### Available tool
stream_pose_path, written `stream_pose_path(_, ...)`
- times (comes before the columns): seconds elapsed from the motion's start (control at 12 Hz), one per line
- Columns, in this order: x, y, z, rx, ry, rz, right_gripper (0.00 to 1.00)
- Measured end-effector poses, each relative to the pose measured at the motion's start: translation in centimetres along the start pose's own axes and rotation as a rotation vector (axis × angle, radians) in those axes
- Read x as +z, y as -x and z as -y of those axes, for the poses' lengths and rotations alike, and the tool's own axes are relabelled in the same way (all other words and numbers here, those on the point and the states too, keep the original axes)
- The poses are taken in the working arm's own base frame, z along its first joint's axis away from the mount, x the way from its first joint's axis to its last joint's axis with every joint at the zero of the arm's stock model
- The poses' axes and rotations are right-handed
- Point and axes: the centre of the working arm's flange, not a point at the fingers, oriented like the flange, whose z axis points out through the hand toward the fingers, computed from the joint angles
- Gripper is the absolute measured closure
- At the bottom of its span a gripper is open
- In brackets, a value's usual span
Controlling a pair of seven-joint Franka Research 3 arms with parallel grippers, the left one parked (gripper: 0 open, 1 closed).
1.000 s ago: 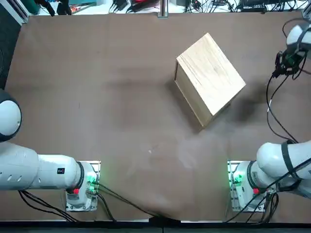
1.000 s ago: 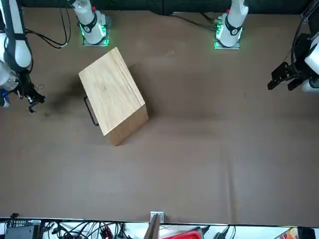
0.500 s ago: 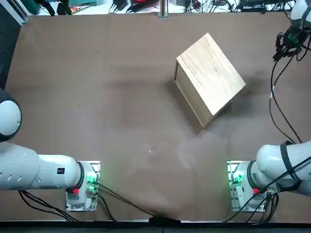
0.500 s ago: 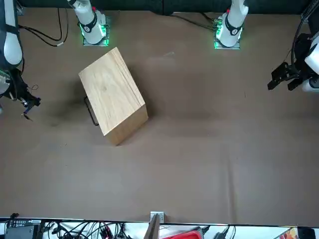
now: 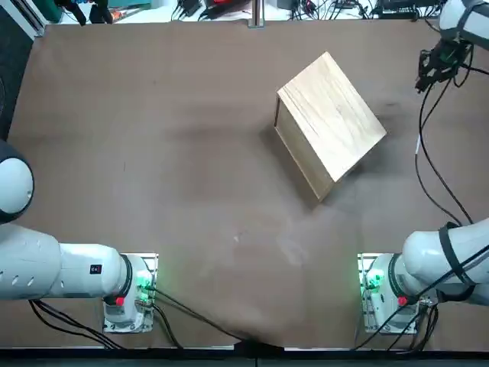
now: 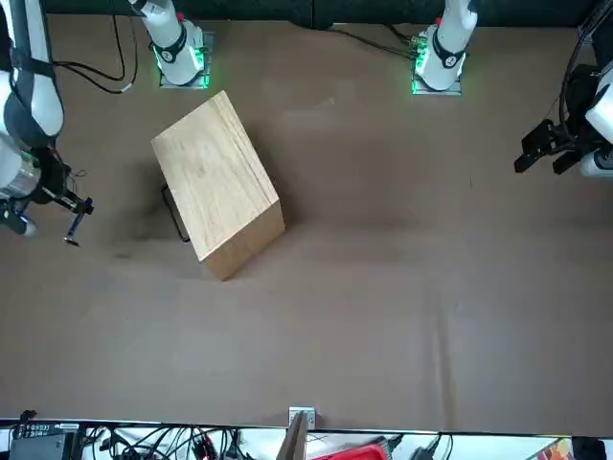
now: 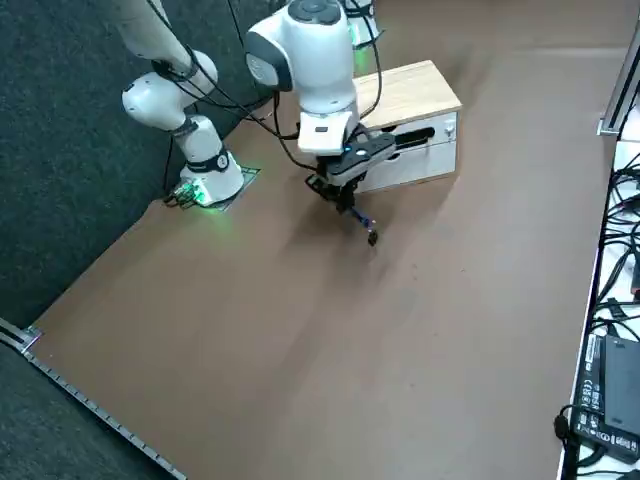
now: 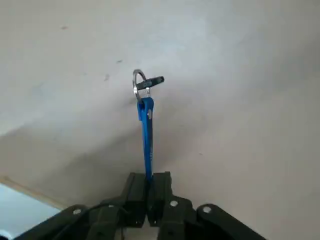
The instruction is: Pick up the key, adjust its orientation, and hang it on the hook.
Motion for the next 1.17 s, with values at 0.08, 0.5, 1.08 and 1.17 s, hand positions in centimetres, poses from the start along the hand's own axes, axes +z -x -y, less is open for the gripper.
stream_pose_path(0.08, 0.2, -0.2, 0.9, -0.048, 0.001, 0.001, 0.96)
stream_pose_path(0.5, 1.1, -1.0, 4.7, -0.306, 0.002, 0.0, 0.96)
stream_pose_path(1.08, 1.6, -2.8, 10.9, -0.703, 0.003, -0.03, 0.96)
stream_pose_path(1.17, 1.7, -3.0, 12.0, -0.757, 0.005, -0.034, 0.96)
